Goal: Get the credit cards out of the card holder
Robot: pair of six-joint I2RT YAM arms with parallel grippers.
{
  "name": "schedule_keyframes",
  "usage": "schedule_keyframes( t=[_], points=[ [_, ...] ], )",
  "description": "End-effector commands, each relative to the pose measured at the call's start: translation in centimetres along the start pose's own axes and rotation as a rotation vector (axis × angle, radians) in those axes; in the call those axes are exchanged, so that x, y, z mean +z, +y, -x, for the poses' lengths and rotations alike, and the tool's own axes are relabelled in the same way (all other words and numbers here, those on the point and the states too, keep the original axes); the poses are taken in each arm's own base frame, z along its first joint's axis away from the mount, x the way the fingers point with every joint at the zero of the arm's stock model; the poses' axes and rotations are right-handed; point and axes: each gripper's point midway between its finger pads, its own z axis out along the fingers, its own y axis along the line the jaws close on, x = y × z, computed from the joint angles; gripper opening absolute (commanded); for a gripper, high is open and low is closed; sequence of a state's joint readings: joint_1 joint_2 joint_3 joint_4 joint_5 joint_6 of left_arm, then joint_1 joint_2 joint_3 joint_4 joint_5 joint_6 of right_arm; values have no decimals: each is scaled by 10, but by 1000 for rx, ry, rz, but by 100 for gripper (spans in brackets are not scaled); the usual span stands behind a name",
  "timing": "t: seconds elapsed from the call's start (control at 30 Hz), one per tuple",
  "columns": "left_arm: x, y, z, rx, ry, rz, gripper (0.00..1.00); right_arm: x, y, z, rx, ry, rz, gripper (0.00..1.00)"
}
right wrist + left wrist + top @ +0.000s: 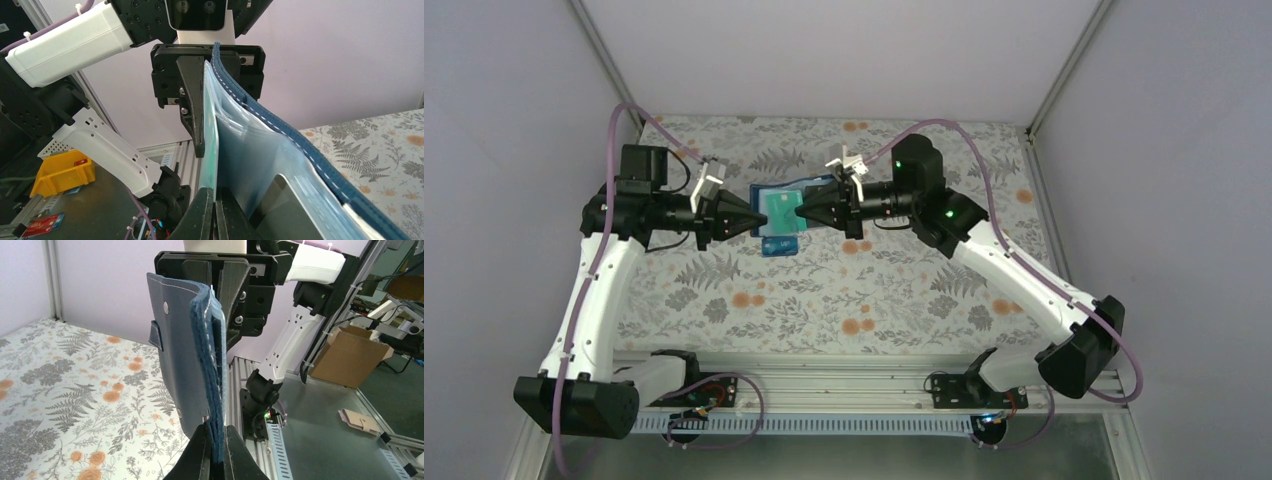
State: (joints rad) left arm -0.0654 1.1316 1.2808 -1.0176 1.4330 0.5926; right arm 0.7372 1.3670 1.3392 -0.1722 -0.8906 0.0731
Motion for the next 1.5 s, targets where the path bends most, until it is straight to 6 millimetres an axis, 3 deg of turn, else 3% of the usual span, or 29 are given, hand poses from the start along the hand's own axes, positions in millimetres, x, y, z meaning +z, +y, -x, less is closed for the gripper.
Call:
schedule_keyframes(
  t=[0.0, 0.23, 0.43, 0.57, 0.77, 0.83, 0.93, 1.03, 1.13, 1.27, 1.47],
  points=[
    [-4, -14, 18, 97, -38, -25, 2, -13, -5, 8, -32, -19, -58, 4],
    [-13, 13, 24, 39, -25, 104, 2, -49, -42, -13, 76, -3, -198, 4],
    [-28, 75, 4, -89, 25, 397, 3, -87, -61, -22, 156, -5, -301, 4],
    [-38, 93, -1, -116, 35, 495, 2, -110, -83, -24, 229, 0, -410, 4],
    [-44, 101, -2, -118, 41, 547, 2, -125, -145, -78, 302, 280, -682, 4],
    [-46, 105, -3, -120, 48, 575, 2, -125, -154, -100, 254, 369, -697, 4],
    [-49, 108, -5, -124, 53, 594, 2, -119, -162, -135, 156, 493, -657, 5],
    [-50, 109, -4, -119, 55, 603, 2, -99, -158, -151, 132, 570, -550, 4],
    [-54, 116, -5, -122, 64, 646, 2, -54, -137, -170, 51, 668, -377, 5],
    [-63, 125, -9, -135, 72, 711, 2, 1, -106, -221, -73, 860, -182, 6],
    [-65, 127, -10, -140, 69, 718, 2, 58, -104, -246, -186, 1029, -67, 4]
  ],
)
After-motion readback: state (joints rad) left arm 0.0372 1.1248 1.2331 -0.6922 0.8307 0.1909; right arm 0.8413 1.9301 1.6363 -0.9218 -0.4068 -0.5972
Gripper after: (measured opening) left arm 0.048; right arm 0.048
